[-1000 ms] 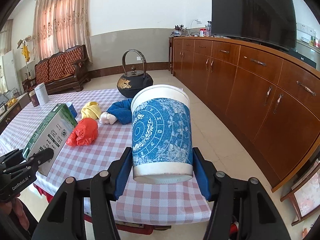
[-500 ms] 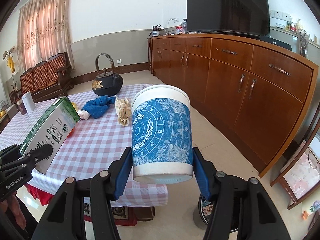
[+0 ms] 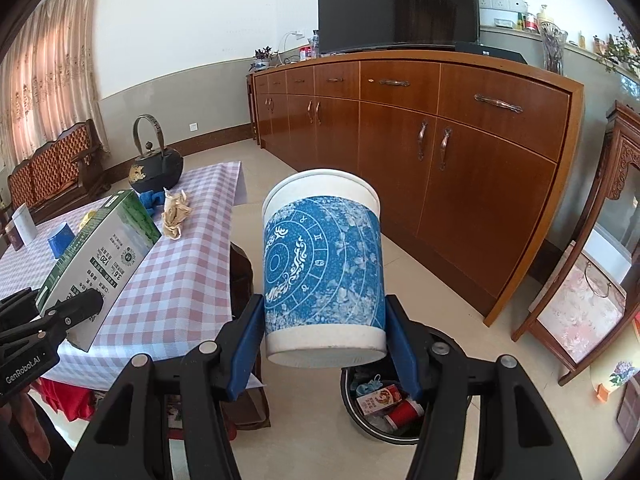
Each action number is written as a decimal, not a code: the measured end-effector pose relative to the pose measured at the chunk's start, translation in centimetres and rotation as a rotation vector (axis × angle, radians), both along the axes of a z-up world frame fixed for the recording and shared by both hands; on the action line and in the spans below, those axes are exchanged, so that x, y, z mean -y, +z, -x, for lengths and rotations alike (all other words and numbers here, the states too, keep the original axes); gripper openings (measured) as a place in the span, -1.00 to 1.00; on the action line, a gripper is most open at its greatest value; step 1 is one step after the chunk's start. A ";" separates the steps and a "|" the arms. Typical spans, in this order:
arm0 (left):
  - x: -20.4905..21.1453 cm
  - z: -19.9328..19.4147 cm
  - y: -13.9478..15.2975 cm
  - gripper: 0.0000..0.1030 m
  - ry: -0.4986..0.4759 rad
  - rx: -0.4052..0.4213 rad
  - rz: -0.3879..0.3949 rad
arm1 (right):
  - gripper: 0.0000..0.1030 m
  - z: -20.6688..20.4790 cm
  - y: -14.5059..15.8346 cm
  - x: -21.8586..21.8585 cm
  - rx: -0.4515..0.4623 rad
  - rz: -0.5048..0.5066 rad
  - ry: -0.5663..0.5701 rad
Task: Collect trash
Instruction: 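Carry cup and carton over the black bin and open both grippers, then move both tools back toward the table, then grasp beige cloth with right gripper while left gripper grasps red plastic bag, then carry cloth and bag over the black bin and open both grippers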
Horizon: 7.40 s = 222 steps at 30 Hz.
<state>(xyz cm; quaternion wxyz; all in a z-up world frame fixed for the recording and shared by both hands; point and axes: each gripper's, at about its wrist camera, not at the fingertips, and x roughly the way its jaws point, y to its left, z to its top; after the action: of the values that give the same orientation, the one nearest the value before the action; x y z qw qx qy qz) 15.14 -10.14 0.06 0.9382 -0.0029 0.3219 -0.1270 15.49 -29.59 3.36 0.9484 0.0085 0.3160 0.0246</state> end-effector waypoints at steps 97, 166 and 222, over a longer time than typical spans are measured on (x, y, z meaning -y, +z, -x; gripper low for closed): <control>5.0 -0.1 -3.1 0.98 -0.037 -0.047 -0.044 | 1.00 2.5 -7.0 7.3 -0.114 0.047 -0.114; -20.5 -7.5 -4.6 0.82 0.452 -0.101 -0.026 | 1.00 -15.8 -2.8 -21.6 -0.141 0.115 0.406; -13.9 -0.5 -0.9 -0.13 0.252 -0.036 0.063 | -0.68 -5.9 0.2 -11.2 -0.089 -0.020 0.252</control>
<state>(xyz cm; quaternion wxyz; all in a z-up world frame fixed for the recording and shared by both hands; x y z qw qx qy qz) 15.60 3.74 -0.85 0.9402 -0.0750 0.3317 -0.0181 21.34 -18.43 3.56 0.9228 -0.0207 0.3559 0.1465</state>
